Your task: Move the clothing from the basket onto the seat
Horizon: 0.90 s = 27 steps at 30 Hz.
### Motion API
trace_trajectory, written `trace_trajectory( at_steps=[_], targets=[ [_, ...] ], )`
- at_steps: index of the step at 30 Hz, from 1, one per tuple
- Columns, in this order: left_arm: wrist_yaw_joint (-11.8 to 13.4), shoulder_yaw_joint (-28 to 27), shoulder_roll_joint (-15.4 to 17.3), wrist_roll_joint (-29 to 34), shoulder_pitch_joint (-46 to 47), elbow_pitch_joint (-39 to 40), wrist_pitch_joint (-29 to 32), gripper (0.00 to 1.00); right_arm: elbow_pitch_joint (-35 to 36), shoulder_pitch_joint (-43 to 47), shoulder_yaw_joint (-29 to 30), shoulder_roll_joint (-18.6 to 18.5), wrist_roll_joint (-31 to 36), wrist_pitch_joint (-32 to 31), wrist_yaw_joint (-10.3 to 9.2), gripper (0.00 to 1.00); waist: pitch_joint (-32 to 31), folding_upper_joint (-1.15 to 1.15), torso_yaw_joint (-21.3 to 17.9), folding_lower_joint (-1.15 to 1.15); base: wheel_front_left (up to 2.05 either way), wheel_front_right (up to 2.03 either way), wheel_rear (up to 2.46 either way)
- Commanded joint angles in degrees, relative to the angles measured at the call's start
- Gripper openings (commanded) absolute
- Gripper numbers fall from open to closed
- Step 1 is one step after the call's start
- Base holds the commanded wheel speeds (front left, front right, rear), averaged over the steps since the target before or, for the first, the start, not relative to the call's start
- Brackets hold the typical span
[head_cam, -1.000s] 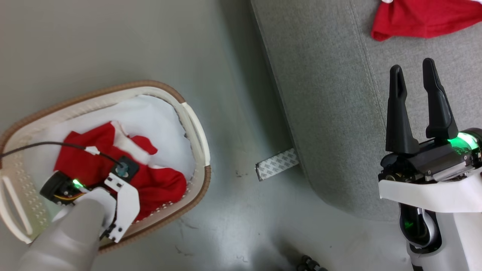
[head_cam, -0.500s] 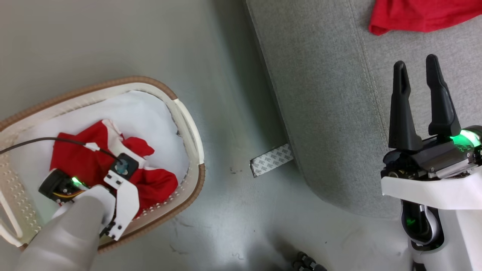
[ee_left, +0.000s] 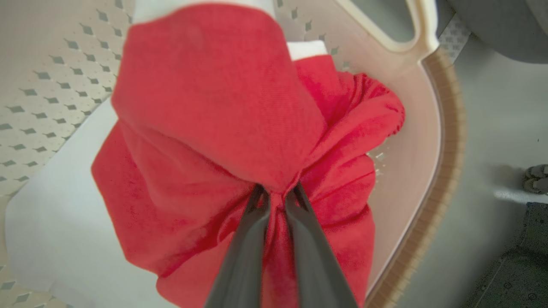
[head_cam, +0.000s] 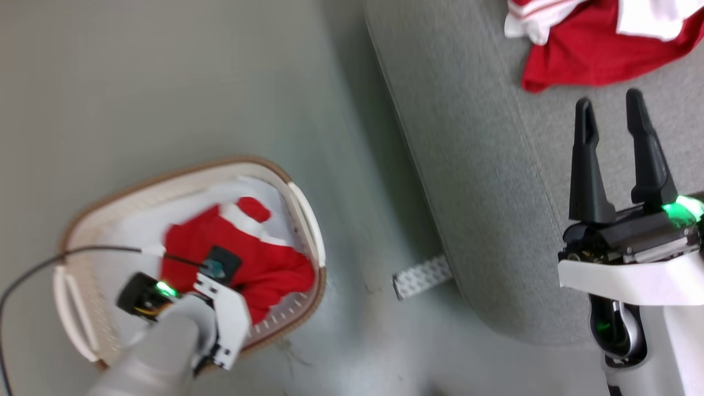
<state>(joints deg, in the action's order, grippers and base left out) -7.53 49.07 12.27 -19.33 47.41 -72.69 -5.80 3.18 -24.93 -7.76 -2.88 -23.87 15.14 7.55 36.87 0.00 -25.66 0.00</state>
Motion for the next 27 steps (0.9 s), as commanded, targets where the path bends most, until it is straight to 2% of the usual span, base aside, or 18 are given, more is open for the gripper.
trace_trajectory(
  at_steps=[1, 8, 13, 22, 27],
  targets=[
    [0.1, -0.2, -0.7, -1.2, -1.4, 0.2, -1.4, 0.0, -0.6, 1.1, 0.4, 0.0, 0.9, 0.0, -0.13, 1.0, -5.0, 0.0, 2.6, 0.0, 0.0, 0.0, 0.0],
    [0.1, -1.2, -4.7, -6.6, -5.4, 1.7, -6.4, 0.0, -2.7, 4.0, 0.3, -1.4, 2.1, 0.0, -0.13, 1.0, -15.1, 0.0, 6.0, 0.0, 0.0, 0.0, 0.0],
    [0.1, -1.4, -6.1, -10.5, -7.7, 4.8, -8.3, 0.0, -3.8, 6.4, 0.1, -2.5, 1.2, 0.0, -0.13, 1.0, -20.9, 0.0, 8.2, 0.0, 0.0, 0.0, 0.0],
    [0.1, -1.5, -6.4, -14.8, -9.7, 12.3, -9.4, 0.0, -5.5, 10.2, -1.6, -3.6, 0.4, 0.0, -0.13, 1.0, -28.4, 0.0, 12.8, 0.0, 0.0, 0.0, 0.0],
    [0.3, -4.3, -5.6, -14.8, -10.6, 19.4, -9.4, 0.0, -6.2, 12.0, -2.1, -4.2, 0.2, 0.0, -0.13, 1.0, -31.3, 0.0, 15.3, 0.0, 0.0, 0.0, 0.0]
  ],
)
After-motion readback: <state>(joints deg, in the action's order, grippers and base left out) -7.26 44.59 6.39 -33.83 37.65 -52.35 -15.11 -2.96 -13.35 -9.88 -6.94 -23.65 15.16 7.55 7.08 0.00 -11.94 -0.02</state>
